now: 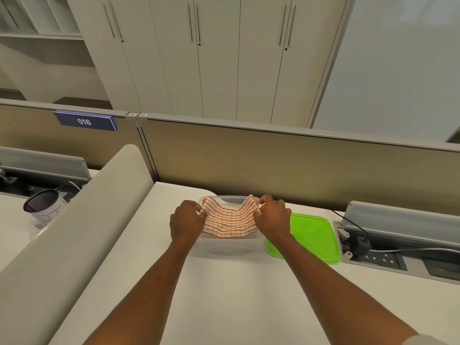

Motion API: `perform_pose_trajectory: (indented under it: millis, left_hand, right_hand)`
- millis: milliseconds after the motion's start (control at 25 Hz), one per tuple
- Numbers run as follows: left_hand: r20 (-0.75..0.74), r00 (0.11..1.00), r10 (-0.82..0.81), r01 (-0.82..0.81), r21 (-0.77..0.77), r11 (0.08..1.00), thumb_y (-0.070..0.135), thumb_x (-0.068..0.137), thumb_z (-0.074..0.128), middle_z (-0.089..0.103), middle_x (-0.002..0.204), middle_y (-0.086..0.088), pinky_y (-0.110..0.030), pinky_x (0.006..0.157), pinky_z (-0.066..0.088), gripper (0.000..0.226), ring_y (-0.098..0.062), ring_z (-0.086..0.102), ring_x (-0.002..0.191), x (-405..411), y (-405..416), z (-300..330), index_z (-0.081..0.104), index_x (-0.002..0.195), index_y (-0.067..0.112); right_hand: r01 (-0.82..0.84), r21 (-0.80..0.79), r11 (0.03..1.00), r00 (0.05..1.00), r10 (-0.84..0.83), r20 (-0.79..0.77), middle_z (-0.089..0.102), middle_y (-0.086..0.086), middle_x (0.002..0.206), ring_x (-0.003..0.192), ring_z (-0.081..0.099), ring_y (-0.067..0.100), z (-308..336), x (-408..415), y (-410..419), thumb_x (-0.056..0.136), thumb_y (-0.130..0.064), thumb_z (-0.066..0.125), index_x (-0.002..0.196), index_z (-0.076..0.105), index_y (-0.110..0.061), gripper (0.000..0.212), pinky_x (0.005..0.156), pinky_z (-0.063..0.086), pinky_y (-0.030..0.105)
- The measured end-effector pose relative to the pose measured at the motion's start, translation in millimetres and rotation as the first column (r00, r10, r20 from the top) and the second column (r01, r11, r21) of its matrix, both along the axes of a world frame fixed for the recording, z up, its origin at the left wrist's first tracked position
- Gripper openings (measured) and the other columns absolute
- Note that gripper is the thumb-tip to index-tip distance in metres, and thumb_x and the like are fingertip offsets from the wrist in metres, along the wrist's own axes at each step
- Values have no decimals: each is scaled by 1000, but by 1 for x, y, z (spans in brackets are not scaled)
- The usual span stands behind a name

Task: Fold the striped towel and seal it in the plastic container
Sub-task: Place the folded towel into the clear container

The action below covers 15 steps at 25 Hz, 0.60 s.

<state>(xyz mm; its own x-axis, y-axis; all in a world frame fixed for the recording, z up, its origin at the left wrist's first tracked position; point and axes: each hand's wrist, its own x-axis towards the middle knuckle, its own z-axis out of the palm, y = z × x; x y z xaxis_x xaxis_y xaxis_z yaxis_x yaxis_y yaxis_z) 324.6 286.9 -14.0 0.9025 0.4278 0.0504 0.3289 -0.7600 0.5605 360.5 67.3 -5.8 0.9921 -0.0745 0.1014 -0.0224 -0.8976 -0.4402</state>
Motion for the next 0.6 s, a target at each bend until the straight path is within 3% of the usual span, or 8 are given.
perform_pose_trajectory:
  millis: [320, 480, 600]
  left_hand:
    - [-54, 998, -12, 14, 31, 999, 48, 85, 65, 69, 114, 1, -34, 81, 58, 35, -21, 69, 90, 2, 1, -11, 63, 108, 23]
    - [-57, 989, -135, 145, 239, 960, 42, 88, 61, 44, 150, -2, -42, 102, 46, 48, -25, 53, 125, -1, -1, -16, 52, 132, 25]
    - [-85, 971, -225, 240, 285, 928, 43, 90, 58, 30, 160, -1, -48, 107, 40, 46, -27, 44, 134, -5, -4, -16, 53, 133, 30]
  right_hand:
    - [-42, -121, 992, 999, 39, -26, 68, 8, 104, 110, 50, 30, -6, -1, 5, 85, -18, 56, 117, 53, -18, 32, 88, 38, 40]
    - [-100, -149, 984, 993, 107, 41, 69, 3, 106, 105, 51, 29, -8, -8, 3, 79, -6, 54, 112, 57, -20, 37, 83, 40, 39]
    - [-201, -250, 947, 979, 206, -5, 68, 3, 107, 104, 51, 29, -7, -11, 4, 80, -10, 52, 110, 61, -23, 33, 82, 40, 39]
